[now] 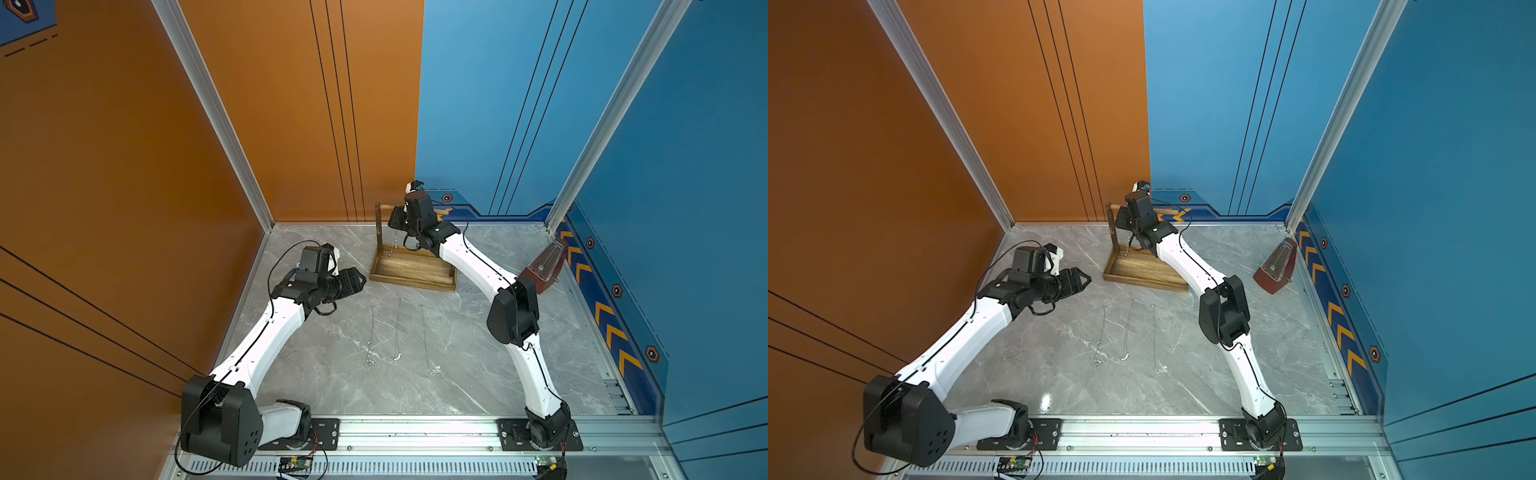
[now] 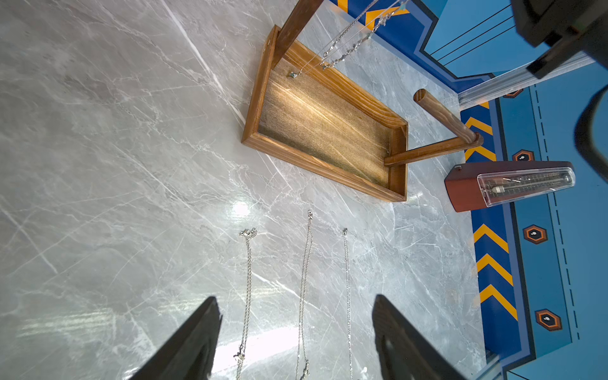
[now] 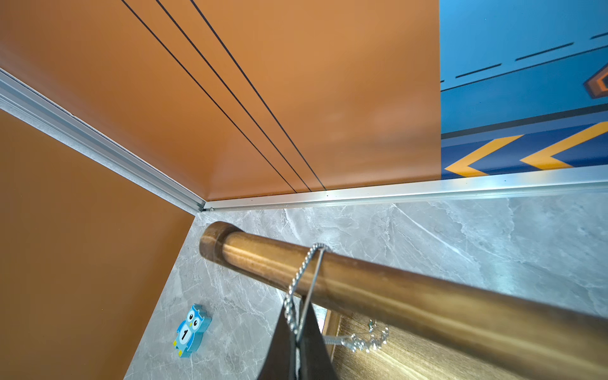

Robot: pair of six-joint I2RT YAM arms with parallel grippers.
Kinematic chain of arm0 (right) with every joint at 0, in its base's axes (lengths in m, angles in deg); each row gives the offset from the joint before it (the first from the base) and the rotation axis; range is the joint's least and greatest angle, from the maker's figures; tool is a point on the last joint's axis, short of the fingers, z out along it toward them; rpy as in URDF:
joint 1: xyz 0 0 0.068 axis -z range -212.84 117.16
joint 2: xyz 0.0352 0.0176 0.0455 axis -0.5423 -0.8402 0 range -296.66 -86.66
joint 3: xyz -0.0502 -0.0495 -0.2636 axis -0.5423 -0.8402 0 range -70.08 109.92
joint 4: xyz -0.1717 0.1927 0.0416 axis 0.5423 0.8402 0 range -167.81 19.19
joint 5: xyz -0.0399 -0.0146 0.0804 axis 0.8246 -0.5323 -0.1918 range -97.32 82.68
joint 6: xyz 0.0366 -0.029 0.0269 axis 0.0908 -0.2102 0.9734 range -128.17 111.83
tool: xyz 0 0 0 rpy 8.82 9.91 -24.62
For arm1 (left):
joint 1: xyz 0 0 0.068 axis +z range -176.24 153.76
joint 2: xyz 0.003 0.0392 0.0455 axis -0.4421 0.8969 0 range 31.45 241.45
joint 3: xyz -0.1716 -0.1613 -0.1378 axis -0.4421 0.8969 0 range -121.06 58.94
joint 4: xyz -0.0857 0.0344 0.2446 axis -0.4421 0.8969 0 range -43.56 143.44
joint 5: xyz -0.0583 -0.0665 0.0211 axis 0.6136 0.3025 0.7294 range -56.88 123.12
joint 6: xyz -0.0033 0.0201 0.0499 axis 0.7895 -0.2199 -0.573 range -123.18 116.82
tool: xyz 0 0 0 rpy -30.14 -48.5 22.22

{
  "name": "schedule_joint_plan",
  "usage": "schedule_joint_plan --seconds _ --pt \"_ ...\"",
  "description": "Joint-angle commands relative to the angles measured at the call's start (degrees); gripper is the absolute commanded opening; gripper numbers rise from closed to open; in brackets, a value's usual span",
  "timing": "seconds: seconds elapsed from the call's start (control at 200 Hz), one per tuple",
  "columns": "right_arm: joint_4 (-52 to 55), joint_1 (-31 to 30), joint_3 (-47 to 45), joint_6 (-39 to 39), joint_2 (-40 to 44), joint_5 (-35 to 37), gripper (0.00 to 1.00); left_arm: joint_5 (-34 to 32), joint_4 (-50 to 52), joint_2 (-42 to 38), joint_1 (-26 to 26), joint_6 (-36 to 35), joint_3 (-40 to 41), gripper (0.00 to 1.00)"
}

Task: Take the necklace off the jewelry display stand
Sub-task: Take off the necklace from the stand.

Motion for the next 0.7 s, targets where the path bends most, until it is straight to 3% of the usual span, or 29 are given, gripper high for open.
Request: schedule_joint_plan --seconds 0.0,0.696 --pt "0.66 0.56 -1.55 -0.29 4.09 0.1 0.0 1.24 0.61 -1.15 0.71 0.41 0.59 0.75" --pt "-1.95 5.0 -17.18 -0.55 17.5 -0.88 0.0 1.31 0.65 -1.06 0.79 0.48 0.69 0.75"
